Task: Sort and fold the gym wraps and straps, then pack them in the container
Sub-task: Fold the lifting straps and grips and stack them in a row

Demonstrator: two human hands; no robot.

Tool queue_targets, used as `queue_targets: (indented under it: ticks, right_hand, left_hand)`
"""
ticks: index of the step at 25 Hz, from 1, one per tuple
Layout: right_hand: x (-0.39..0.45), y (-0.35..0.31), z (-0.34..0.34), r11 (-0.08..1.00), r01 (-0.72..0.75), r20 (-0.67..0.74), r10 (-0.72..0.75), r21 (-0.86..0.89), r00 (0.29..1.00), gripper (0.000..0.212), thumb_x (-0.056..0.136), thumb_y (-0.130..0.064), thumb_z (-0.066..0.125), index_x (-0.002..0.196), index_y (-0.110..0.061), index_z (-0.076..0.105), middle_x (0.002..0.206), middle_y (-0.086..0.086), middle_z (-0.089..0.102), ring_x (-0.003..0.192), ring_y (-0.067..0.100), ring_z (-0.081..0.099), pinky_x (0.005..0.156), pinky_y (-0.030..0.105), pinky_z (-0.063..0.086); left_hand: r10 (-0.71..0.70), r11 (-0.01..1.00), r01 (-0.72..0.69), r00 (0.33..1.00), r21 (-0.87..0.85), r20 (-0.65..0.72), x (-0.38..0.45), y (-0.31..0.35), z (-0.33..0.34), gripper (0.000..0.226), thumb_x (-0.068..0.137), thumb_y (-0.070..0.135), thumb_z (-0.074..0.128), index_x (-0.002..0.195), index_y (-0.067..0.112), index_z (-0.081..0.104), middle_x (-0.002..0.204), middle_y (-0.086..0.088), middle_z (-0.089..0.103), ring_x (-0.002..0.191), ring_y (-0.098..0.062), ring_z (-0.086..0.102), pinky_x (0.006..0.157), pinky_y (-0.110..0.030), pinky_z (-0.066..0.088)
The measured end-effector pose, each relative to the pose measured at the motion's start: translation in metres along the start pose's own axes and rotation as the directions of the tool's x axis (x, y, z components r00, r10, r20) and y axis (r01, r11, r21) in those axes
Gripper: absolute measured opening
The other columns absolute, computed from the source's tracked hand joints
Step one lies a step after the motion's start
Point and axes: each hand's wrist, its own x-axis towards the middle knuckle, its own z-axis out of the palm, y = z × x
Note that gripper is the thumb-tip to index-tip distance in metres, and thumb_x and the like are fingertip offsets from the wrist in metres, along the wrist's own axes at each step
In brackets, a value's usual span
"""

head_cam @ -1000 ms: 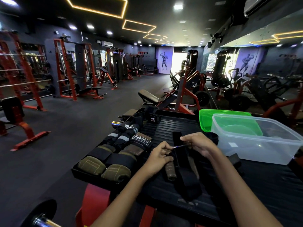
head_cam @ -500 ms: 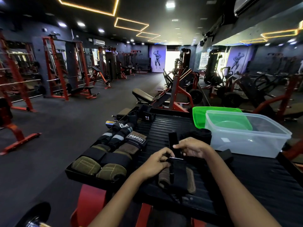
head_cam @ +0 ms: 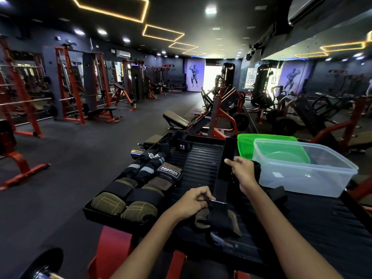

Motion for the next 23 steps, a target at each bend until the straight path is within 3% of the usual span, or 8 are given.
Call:
queue_targets:
  ticks: [3,6,9,12,14,18,21,23]
  right_hand:
    - [-0.005,-0.015,-0.002,0.95,-0.169,0.189,0.121,0.263,0.974,0.012,0.094,-0.012,0.052,0.082,-0.012,0.054,0.076,0.009,0.063,0.06,0.018,0.063,0.058,0.026,0.051]
    - [-0.025,-0.041,0.002,0.882,-0.199,0.298,0.07,0.426,0.952,0.011,0.098,-0.007,0.041,0.092,-0.004,0.05,0.087,0.02,0.064,0.062,0.022,0.07,0.058,0.032,0.059]
    - [-0.055,-0.051,0.006,0.868,-0.243,0.352,0.086,0.433,0.932,0.009,0.098,-0.006,0.04,0.095,-0.002,0.047,0.087,0.023,0.064,0.064,0.025,0.071,0.06,0.033,0.06]
    - [-0.084,-0.052,-0.002,0.83,-0.329,0.399,0.143,0.45,0.906,0.01,0.097,-0.006,0.04,0.094,-0.003,0.048,0.078,0.022,0.067,0.066,0.028,0.071,0.059,0.034,0.06]
    - [-0.103,-0.056,-0.014,0.813,-0.362,0.394,0.181,0.455,0.901,0.013,0.096,-0.005,0.041,0.088,-0.003,0.05,0.07,0.02,0.069,0.062,0.028,0.071,0.054,0.031,0.059]
    - [-0.135,-0.046,-0.027,0.788,-0.417,0.418,0.225,0.453,0.88,0.013,0.093,-0.004,0.044,0.081,-0.005,0.049,0.066,0.019,0.066,0.056,0.027,0.069,0.049,0.027,0.056]
    - [-0.15,-0.03,-0.023,0.755,-0.429,0.458,0.193,0.496,0.868,0.007,0.09,-0.007,0.046,0.086,-0.003,0.05,0.068,0.018,0.064,0.062,0.027,0.068,0.057,0.028,0.058]
    - [-0.155,-0.024,-0.023,0.827,-0.368,0.469,0.147,0.425,0.871,0.015,0.089,-0.015,0.047,0.095,-0.003,0.053,0.078,0.014,0.067,0.077,0.023,0.068,0.069,0.027,0.057]
  left_hand:
    - [-0.053,0.998,0.054,0.997,0.014,-0.063,0.001,0.003,0.003,0.046,0.077,-0.01,0.05,0.065,0.033,0.061,0.078,-0.011,0.062,0.068,-0.017,0.049,0.069,-0.028,0.039]
    - [-0.096,0.995,0.101,0.986,0.029,-0.137,0.006,-0.001,0.002,0.043,0.073,-0.004,0.053,0.058,0.036,0.058,0.064,-0.005,0.058,0.057,-0.014,0.047,0.063,-0.029,0.037]
    - [-0.139,0.986,0.152,0.977,0.071,-0.164,0.01,-0.002,0.0,0.036,0.072,0.0,0.052,0.062,0.035,0.054,0.064,-0.009,0.055,0.064,-0.017,0.047,0.064,-0.029,0.037]
    - [-0.173,0.97,0.203,0.963,0.135,-0.208,0.013,0.001,0.0,0.033,0.077,-0.004,0.049,0.067,0.026,0.042,0.063,0.002,0.048,0.062,-0.012,0.041,0.06,-0.027,0.034]
    - [-0.222,0.956,0.263,0.938,0.128,-0.267,0.015,0.001,0.0,0.028,0.078,0.003,0.054,0.07,0.021,0.034,0.065,0.005,0.042,0.063,-0.011,0.038,0.06,-0.027,0.032]
    - [-0.283,0.947,0.314,0.918,0.071,-0.277,0.015,0.006,0.004,0.027,0.072,0.004,0.054,0.074,0.023,0.036,0.068,0.0,0.049,0.063,-0.016,0.043,0.054,-0.025,0.035]
    - [-0.271,0.942,0.318,0.909,0.108,-0.316,0.013,0.01,0.006,0.026,0.076,0.001,0.052,0.066,0.024,0.043,0.064,0.004,0.048,0.063,-0.015,0.045,0.05,-0.021,0.035]
    - [-0.297,0.936,0.342,0.893,0.079,-0.338,0.016,0.011,0.007,0.027,0.076,0.0,0.051,0.062,0.023,0.048,0.065,0.004,0.05,0.066,-0.014,0.048,0.05,-0.02,0.036]
